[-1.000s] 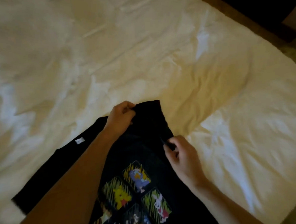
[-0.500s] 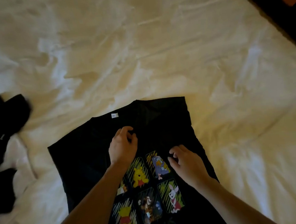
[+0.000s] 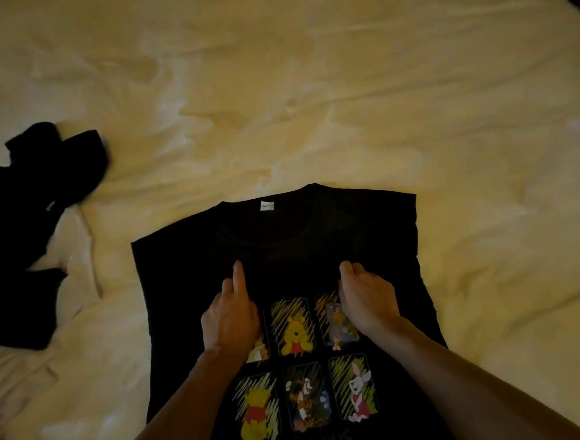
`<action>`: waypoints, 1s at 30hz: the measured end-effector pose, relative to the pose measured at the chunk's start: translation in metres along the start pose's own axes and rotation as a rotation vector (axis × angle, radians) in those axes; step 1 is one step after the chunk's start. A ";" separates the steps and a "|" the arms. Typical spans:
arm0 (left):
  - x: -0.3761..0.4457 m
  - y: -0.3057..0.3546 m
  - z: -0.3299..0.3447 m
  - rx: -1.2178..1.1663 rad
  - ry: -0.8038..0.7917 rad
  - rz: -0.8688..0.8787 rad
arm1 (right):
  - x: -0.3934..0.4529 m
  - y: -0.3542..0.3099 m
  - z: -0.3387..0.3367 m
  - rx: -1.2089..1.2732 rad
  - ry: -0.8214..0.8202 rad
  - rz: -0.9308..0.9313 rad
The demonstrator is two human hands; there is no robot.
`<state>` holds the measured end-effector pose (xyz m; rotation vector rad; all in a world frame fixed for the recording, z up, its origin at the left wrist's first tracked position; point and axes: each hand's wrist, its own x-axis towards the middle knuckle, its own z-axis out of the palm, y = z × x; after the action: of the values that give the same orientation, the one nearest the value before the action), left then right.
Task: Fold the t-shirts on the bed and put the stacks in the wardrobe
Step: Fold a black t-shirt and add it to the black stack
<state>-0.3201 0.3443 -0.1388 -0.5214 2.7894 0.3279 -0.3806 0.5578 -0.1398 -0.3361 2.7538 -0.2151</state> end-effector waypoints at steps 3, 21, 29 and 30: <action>-0.003 0.002 -0.006 -0.012 -0.072 0.032 | 0.002 -0.011 -0.006 0.019 -0.017 -0.038; 0.153 -0.061 -0.075 0.050 -0.102 0.016 | 0.150 0.031 -0.090 -0.185 -0.136 0.068; 0.167 -0.069 -0.075 -0.241 -0.098 0.130 | 0.159 0.041 -0.081 0.036 -0.068 -0.110; 0.169 -0.068 -0.077 -0.231 -0.058 0.130 | 0.161 0.043 -0.085 0.039 -0.035 -0.123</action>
<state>-0.4634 0.2081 -0.1319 -0.3734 2.7510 0.6879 -0.5665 0.5660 -0.1228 -0.4947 2.6930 -0.2906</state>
